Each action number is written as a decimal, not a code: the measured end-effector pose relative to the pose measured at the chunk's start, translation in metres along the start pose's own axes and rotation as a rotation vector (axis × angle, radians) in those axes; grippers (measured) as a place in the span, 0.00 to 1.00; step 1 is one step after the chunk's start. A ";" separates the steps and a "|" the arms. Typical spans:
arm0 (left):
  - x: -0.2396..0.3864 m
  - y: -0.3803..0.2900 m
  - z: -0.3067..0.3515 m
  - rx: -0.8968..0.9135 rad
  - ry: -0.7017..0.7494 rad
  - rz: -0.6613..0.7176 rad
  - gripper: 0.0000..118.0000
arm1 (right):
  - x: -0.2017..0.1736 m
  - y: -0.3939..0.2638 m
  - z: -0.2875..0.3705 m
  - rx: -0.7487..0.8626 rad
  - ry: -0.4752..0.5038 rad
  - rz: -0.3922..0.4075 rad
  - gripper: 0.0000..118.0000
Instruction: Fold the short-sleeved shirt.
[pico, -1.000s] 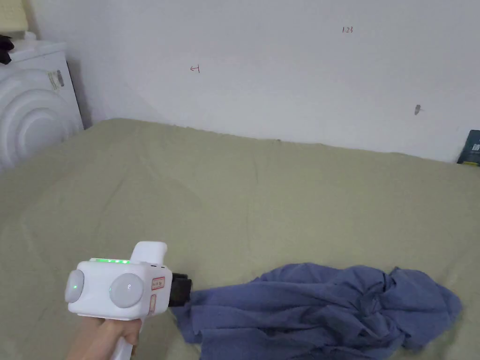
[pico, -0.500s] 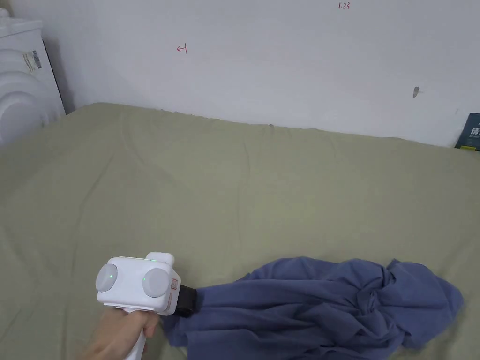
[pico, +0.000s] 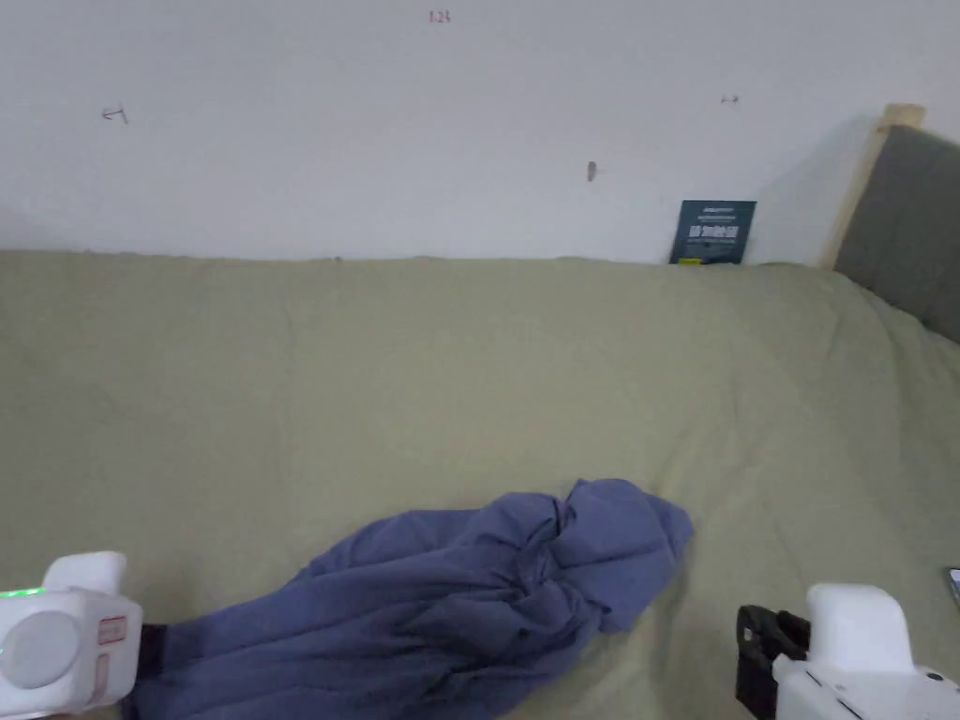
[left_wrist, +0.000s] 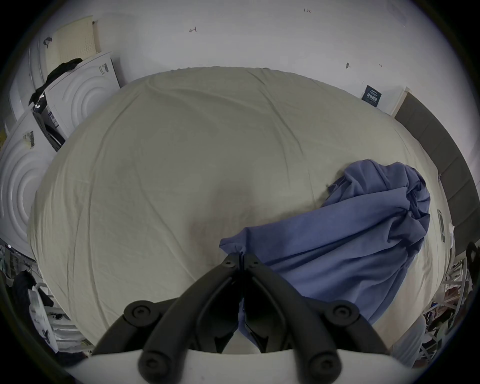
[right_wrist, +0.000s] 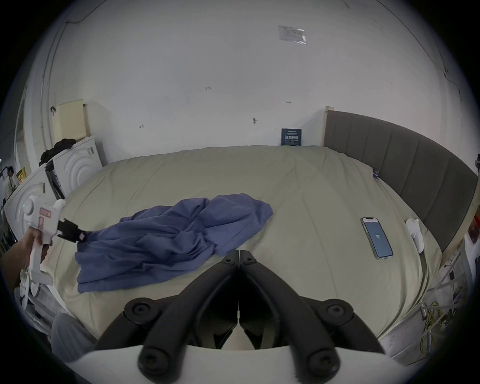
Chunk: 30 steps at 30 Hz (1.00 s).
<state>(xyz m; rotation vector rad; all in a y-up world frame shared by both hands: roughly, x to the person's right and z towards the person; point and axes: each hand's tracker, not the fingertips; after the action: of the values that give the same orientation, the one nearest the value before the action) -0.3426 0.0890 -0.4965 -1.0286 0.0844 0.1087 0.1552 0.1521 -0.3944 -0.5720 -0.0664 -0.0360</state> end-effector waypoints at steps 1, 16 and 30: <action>0.001 -0.002 0.000 0.003 0.002 -0.002 0.00 | 0.006 0.007 -0.014 -0.028 -0.008 -0.020 0.00; -0.002 0.004 -0.008 0.008 -0.042 -0.013 0.00 | 0.054 0.100 -0.256 -0.390 0.050 0.029 1.00; -0.001 0.010 -0.031 -0.041 -0.039 -0.021 0.00 | 0.015 0.076 -0.276 -0.431 0.024 0.262 0.02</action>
<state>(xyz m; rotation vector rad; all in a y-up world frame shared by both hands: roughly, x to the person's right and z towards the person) -0.3458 0.0675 -0.5206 -1.0675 0.0359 0.1122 0.1883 0.0663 -0.6657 -1.0068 0.0416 0.2020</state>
